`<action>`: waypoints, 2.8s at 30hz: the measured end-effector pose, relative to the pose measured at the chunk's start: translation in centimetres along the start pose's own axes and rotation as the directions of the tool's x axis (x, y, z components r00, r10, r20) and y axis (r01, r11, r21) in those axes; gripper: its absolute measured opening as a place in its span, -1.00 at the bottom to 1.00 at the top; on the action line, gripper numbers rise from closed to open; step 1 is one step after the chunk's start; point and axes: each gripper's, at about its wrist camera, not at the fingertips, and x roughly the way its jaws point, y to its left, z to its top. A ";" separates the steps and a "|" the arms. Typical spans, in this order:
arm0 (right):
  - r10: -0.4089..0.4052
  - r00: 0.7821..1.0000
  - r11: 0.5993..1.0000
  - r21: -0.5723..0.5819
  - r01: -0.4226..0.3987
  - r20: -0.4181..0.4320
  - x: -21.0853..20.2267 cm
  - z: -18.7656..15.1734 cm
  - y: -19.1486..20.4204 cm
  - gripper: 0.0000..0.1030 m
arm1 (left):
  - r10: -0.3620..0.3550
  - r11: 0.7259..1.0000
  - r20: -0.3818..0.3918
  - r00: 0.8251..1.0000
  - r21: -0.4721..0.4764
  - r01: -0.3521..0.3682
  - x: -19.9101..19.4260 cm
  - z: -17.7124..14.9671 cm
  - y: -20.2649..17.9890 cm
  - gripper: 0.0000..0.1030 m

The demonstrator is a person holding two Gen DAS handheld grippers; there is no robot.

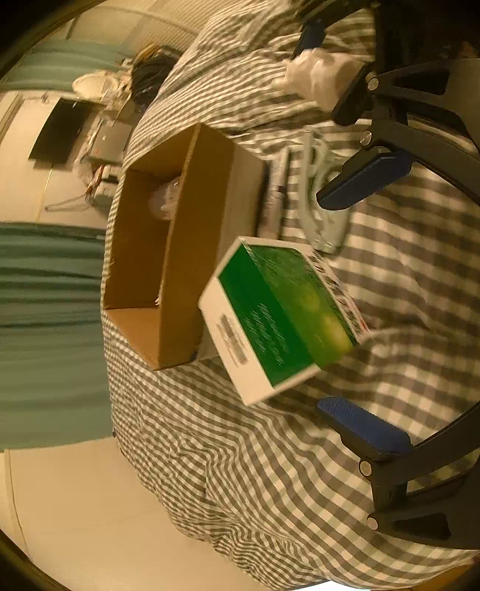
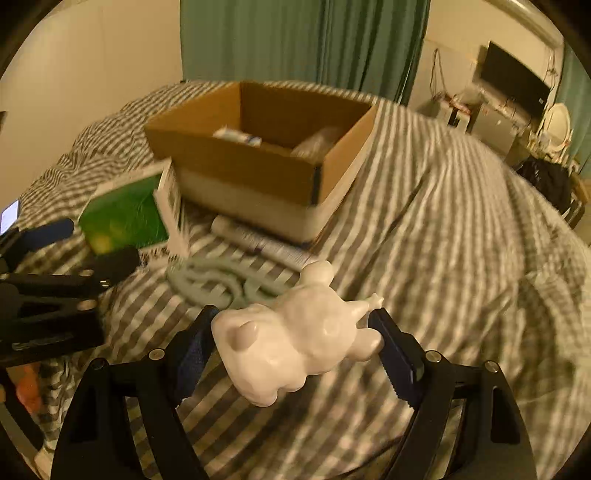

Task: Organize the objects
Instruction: 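Grasp the green-and-white medicine box with the left tool while the right tool holds the figurine, then drop the figurine into the box with the right tool while the left tool drops the medicine box in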

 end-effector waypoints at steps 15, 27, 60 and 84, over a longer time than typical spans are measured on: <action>0.074 0.997 0.993 0.092 -0.072 -0.019 2.7 -0.1 -2.9 0.59 | 0.274 0.929 -0.072 0.959 -0.239 -0.284 7.4 2.8 -0.1 1.00; 0.045 0.999 0.995 0.092 -0.045 0.000 1.4 -0.2 -2.4 0.59 | 0.099 0.991 -0.053 0.994 -0.088 -0.103 6.3 2.4 2.6 0.83; 0.038 0.963 0.999 -0.017 -0.035 0.268 -1.4 18.0 -2.1 0.59 | -0.129 0.968 0.202 0.971 0.240 0.079 2.5 17.1 0.4 0.83; 0.054 0.967 0.997 0.038 -0.066 0.250 3.5 19.0 -3.8 0.74 | -0.139 0.946 0.133 0.981 0.312 0.092 6.7 16.9 -1.0 0.90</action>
